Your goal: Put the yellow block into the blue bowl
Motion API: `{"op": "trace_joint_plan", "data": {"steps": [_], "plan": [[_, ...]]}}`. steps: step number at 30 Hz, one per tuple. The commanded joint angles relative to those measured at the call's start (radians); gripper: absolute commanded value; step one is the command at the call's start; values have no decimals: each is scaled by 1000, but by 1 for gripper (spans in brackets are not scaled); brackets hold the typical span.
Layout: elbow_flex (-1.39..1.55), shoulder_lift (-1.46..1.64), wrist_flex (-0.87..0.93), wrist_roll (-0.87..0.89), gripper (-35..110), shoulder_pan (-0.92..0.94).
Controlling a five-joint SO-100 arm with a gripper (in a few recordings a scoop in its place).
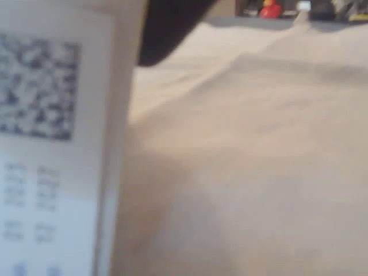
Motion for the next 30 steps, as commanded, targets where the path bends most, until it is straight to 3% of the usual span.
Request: {"op": "trace_joint_plan", "data": {"steps": [1,10,22,30], "plan": [[-124,288,-5,18,0,67],[-130,545,201,77,0,167],[-132,755,736,241,0,298],[-117,747,851,299,0,482]]}}
